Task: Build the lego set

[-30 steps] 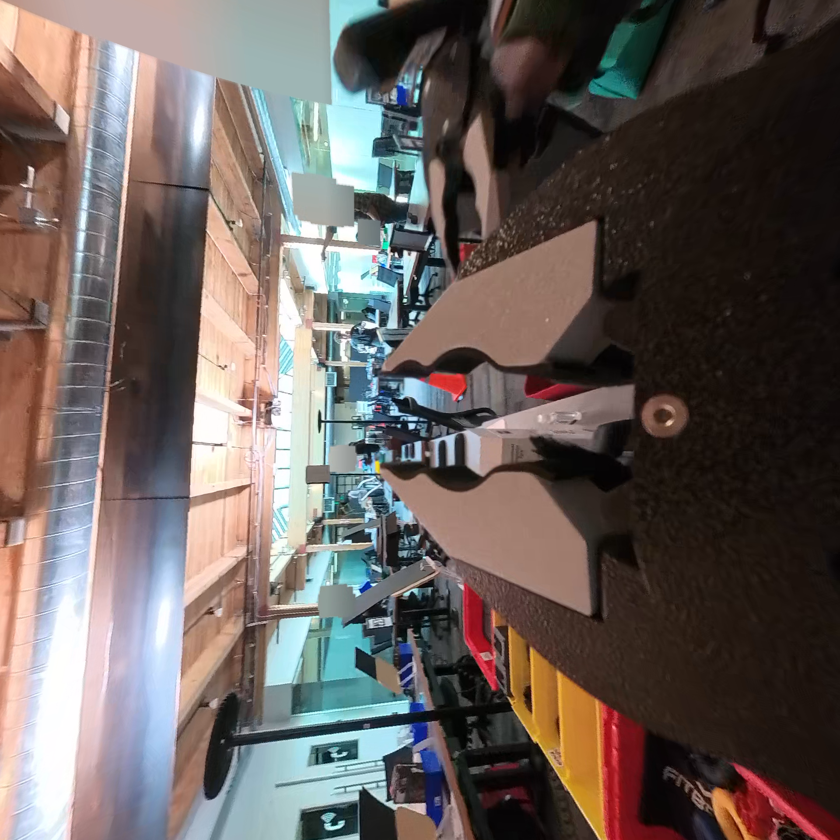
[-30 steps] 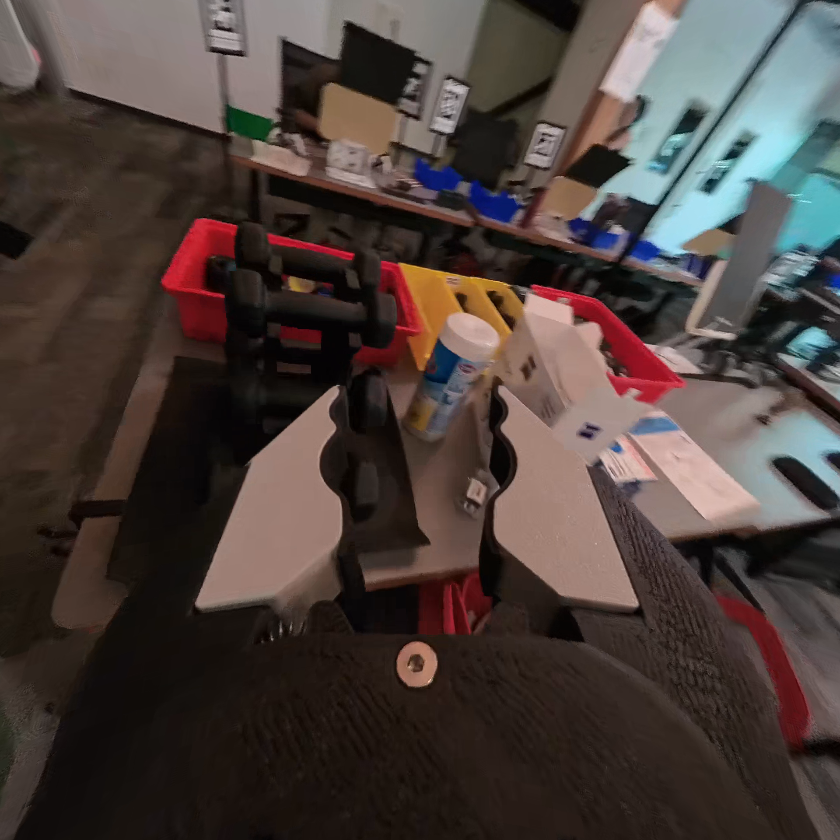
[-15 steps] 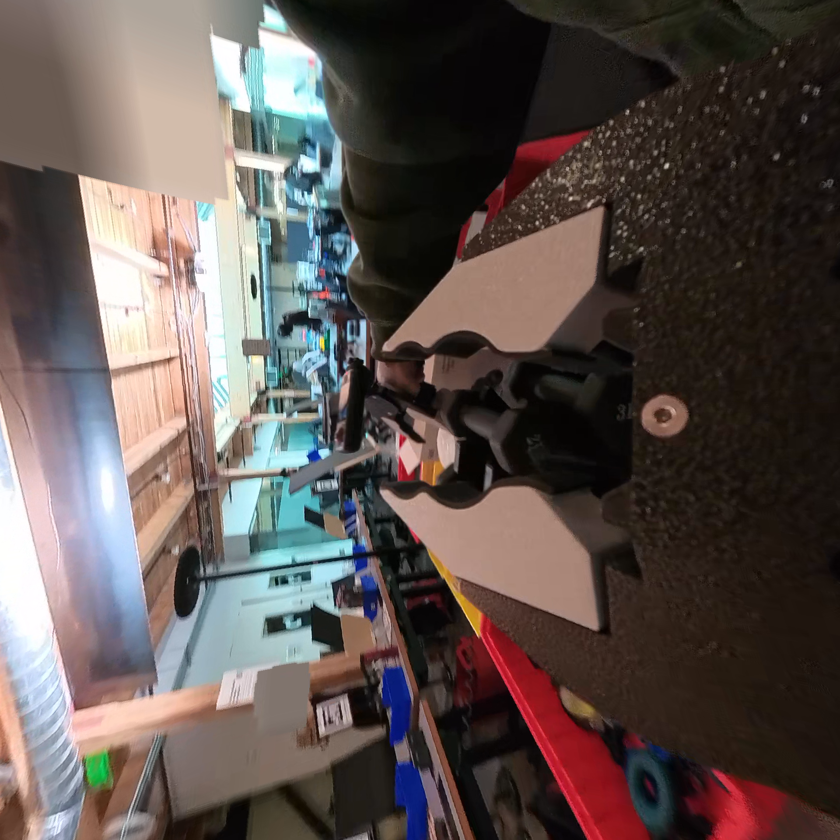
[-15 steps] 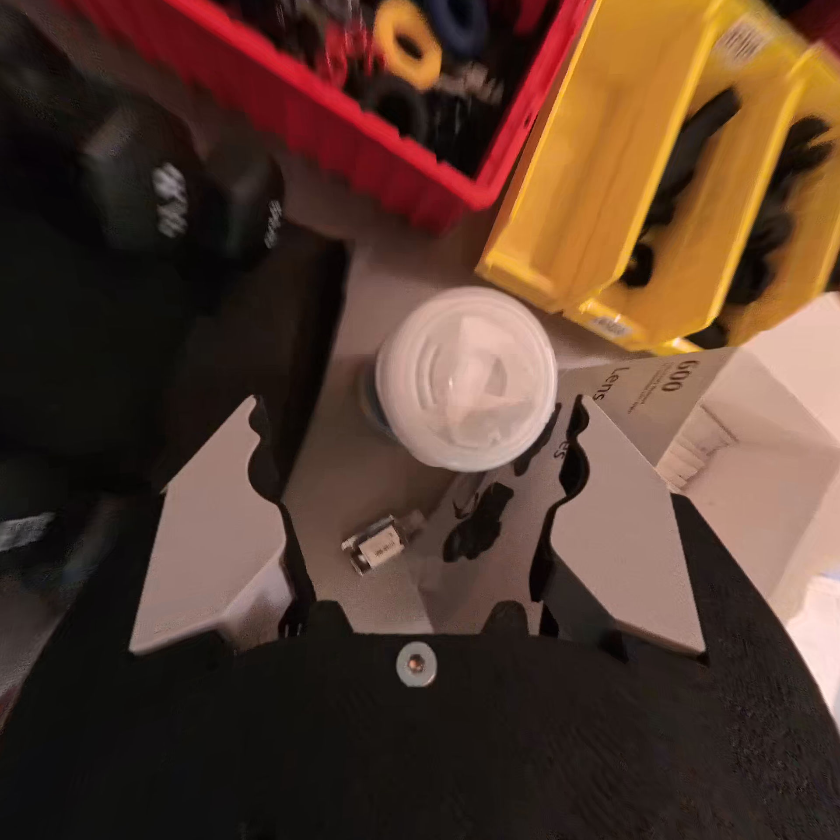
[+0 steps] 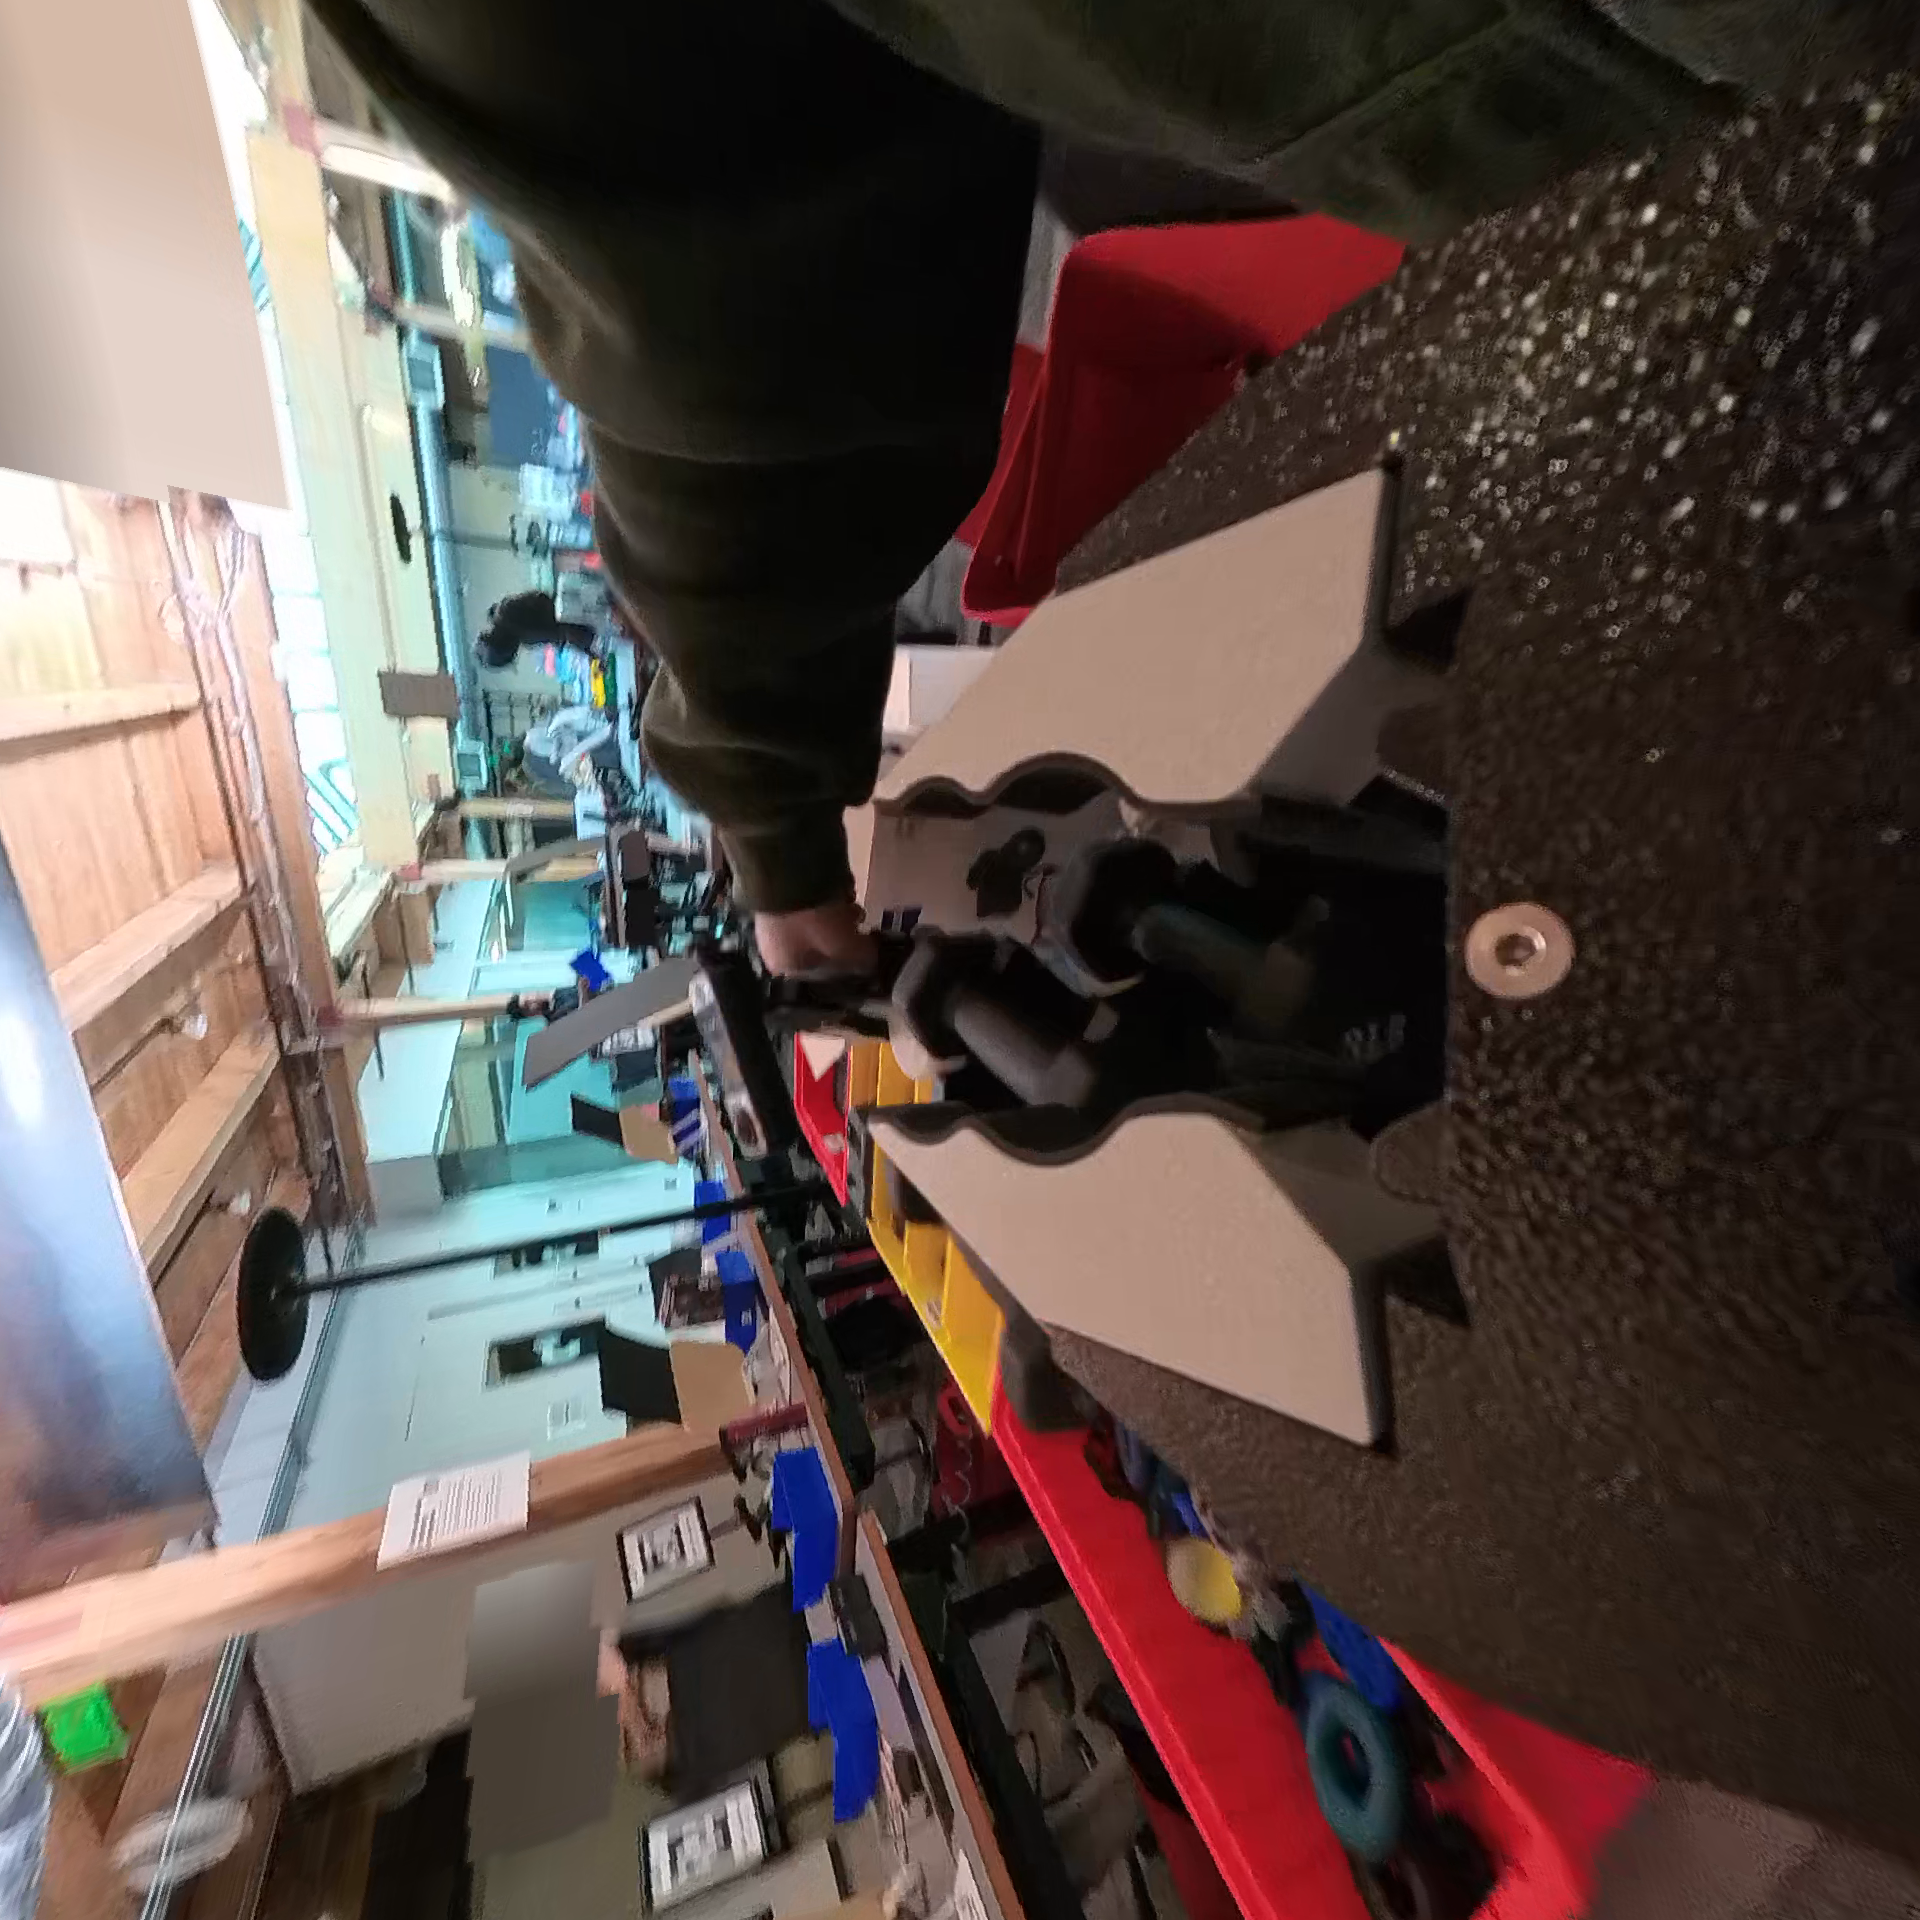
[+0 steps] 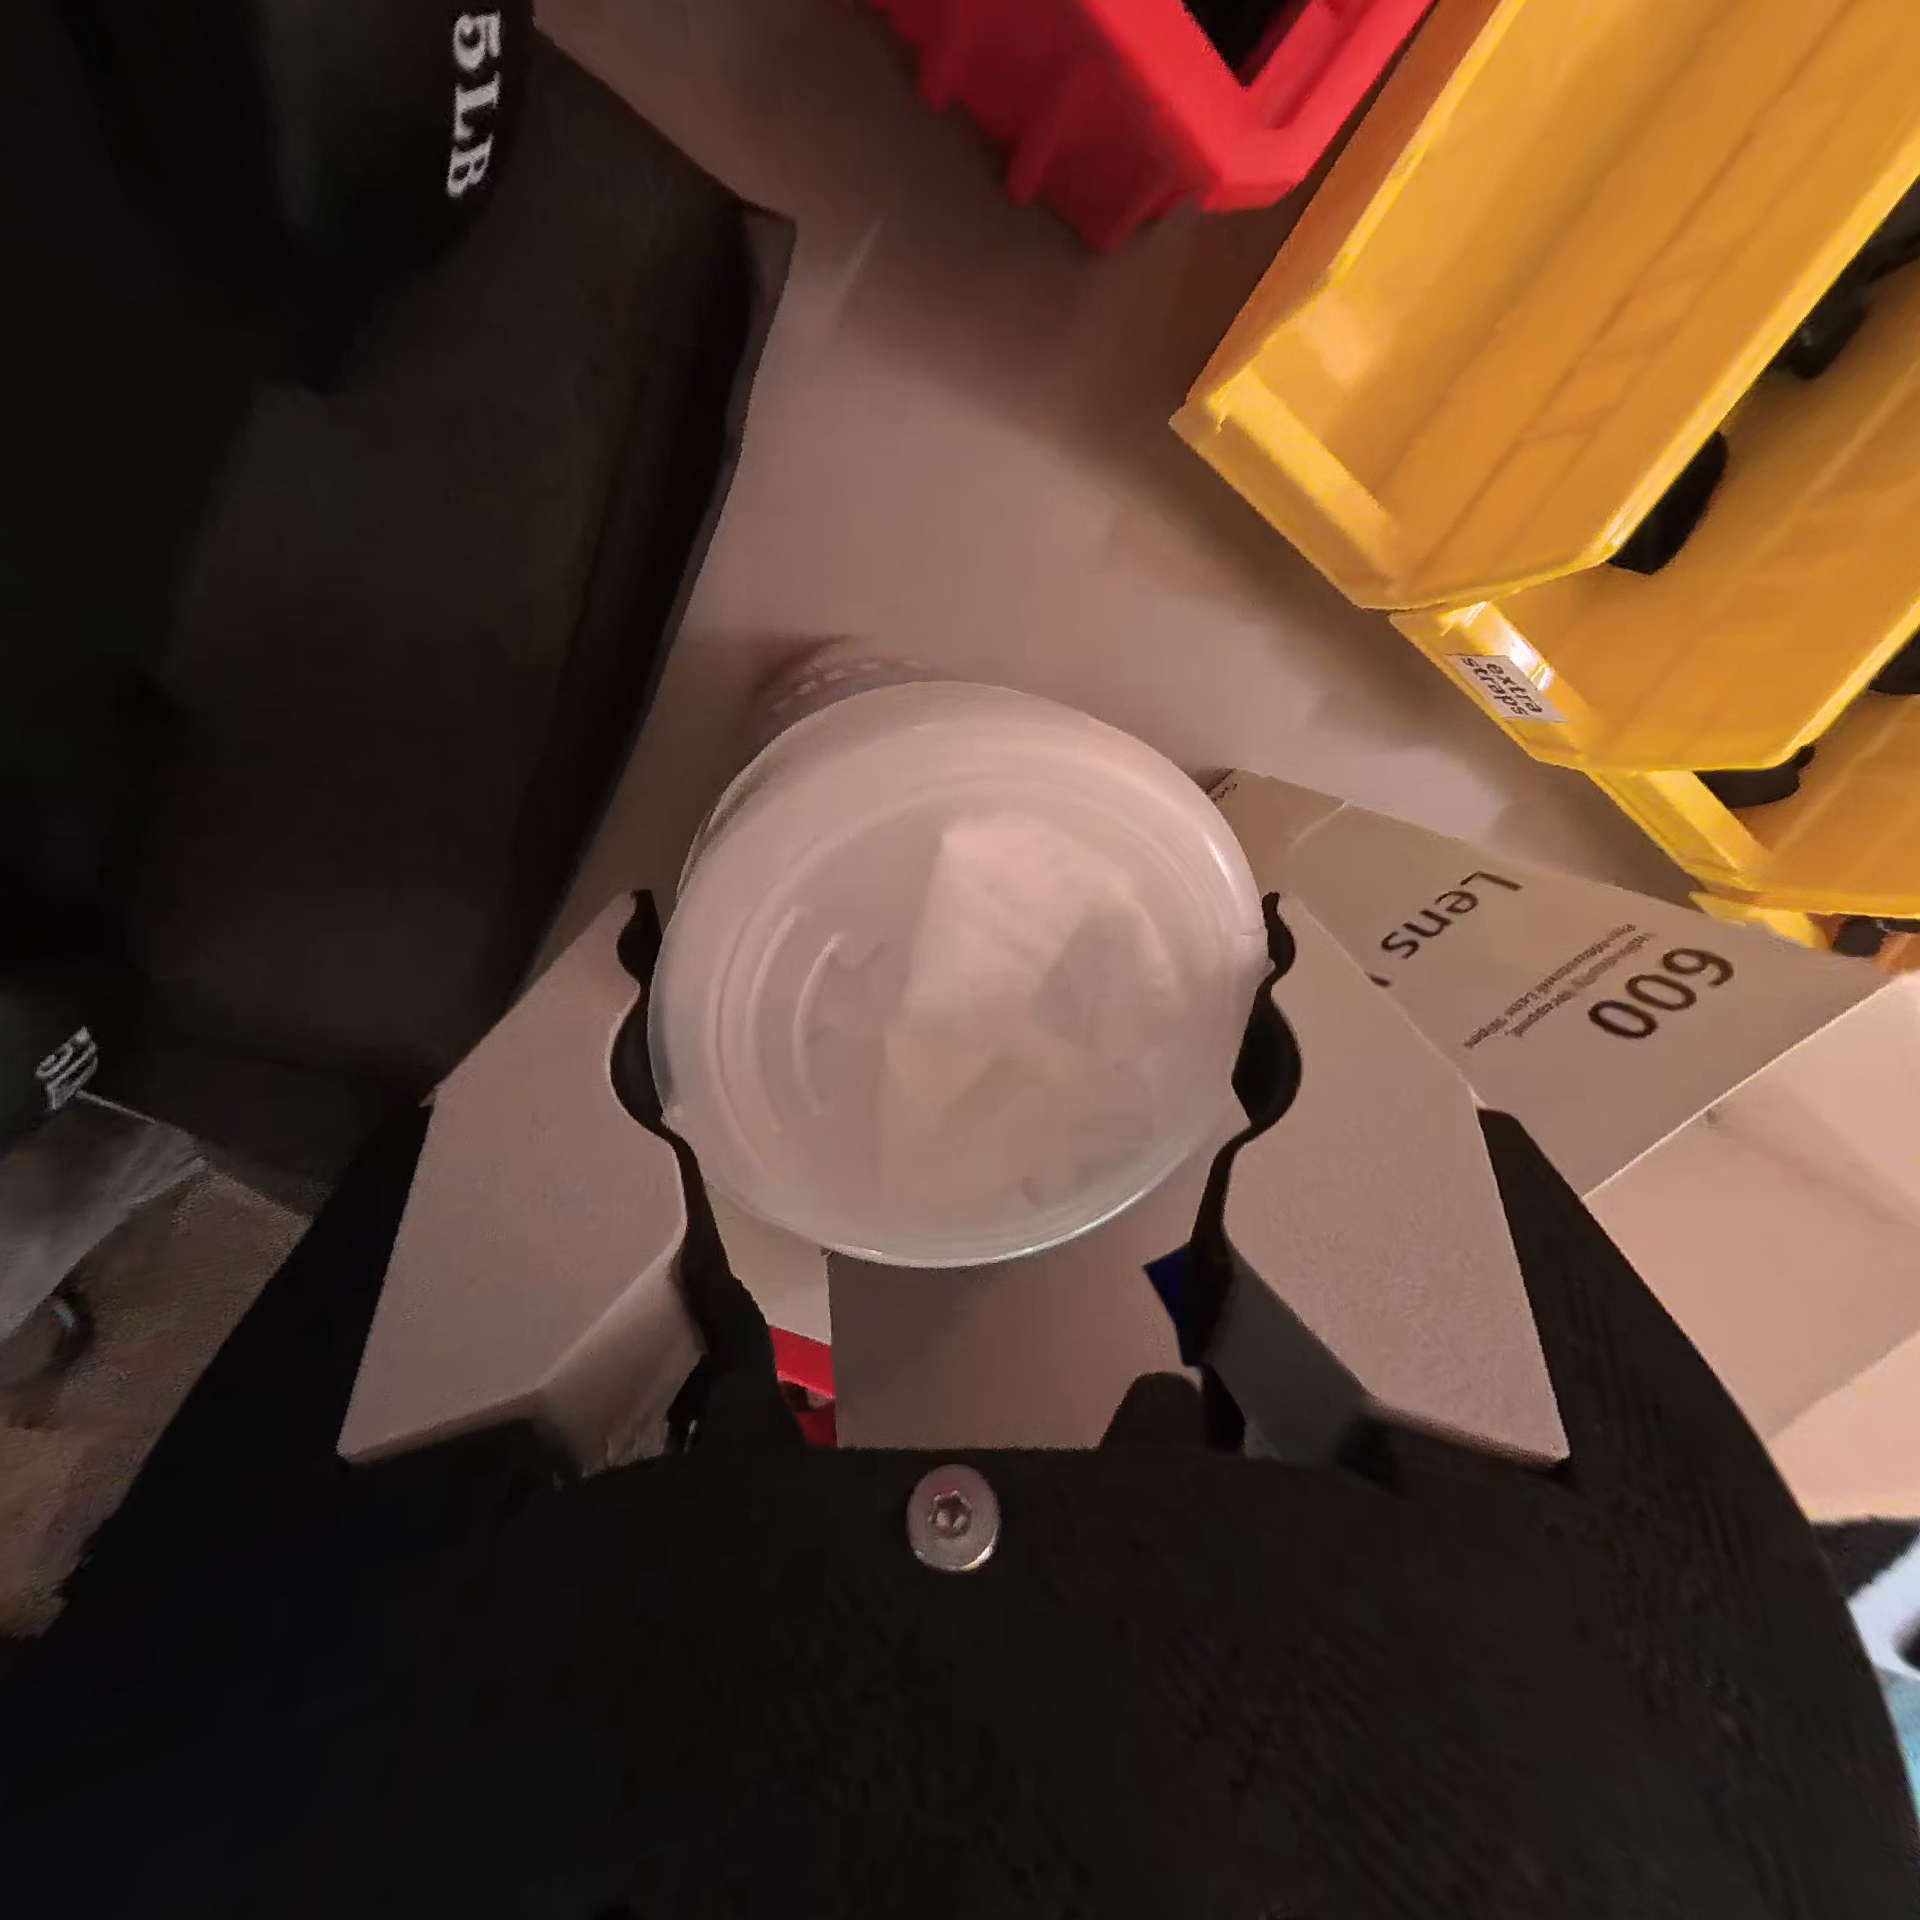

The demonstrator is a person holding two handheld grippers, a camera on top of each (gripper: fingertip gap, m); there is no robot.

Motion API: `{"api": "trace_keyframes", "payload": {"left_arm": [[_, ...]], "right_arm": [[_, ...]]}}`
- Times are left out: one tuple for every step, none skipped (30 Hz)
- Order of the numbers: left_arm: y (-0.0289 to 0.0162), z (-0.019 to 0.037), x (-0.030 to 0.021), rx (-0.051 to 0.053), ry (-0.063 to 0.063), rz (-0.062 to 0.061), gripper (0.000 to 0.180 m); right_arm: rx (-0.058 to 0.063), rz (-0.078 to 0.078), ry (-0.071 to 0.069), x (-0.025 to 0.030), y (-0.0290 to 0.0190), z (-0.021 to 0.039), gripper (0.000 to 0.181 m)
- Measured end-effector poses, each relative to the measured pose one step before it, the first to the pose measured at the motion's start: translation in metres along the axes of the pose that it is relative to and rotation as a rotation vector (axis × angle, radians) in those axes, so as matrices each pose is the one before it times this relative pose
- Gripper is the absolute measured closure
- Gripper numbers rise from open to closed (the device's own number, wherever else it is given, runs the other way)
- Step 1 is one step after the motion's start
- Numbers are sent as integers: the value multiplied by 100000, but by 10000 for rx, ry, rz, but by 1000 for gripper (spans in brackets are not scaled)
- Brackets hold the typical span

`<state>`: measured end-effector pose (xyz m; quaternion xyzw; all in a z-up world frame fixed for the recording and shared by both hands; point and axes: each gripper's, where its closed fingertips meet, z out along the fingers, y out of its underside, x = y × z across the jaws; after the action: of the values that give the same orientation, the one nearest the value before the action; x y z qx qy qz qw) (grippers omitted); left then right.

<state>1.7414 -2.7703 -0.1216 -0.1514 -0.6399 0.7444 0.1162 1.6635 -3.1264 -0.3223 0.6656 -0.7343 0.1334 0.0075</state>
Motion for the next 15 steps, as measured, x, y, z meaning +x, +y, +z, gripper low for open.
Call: {"api": "trace_keyframes", "payload": {"left_arm": [[335,718,901,-94,493,-5,127],[391,848,1009,-123,538,-81,127],[357,977,1108,-101,608,-111,128],[273,1364,1044,-60,619,-111,128],[360,1277,1249,-40,631,-90,128],[472,1466,1209,-39,617,-64,128],[611,1994,1105,-105,554,-65,127],[879,1896,932,-196,439,-73,126],[1042,2267,613,-329,223,-21,125],[1293,2142,-47,-504,-155,182,124],[1392,2337,-792,-625,-699,346,115],[1125,2270,-1224,-497,-1007,285,107],[940,2249,-740,-404,-718,173,97],[812,2168,-322,-309,-441,-73,89],[752,2068,-323,-313,-421,-519,78]], "right_arm": [[51,-87,59,-337,342,-201,69],[86,13,37,-350,379,-191,69],[39,59,-21,-343,508,-187,70],[62,102,-65,-339,564,-193,70],[35,86,-82,-303,616,-220,70],[-21,104,-87,-260,666,-213,70],[-79,86,-76,-232,733,-228,70],[-102,42,-57,-269,790,-198,70],[-104,14,-36,-260,830,-154,70],[-109,7,-17,-213,826,-134,70],[-118,7,-8,-233,884,-146,70],[-45,-5,-5,-136,698,-161,70],[4,52,-70,-150,580,-129,70],[20,67,-105,-122,420,-124,70],[7,17,-101,-125,238,-86,70]]}}
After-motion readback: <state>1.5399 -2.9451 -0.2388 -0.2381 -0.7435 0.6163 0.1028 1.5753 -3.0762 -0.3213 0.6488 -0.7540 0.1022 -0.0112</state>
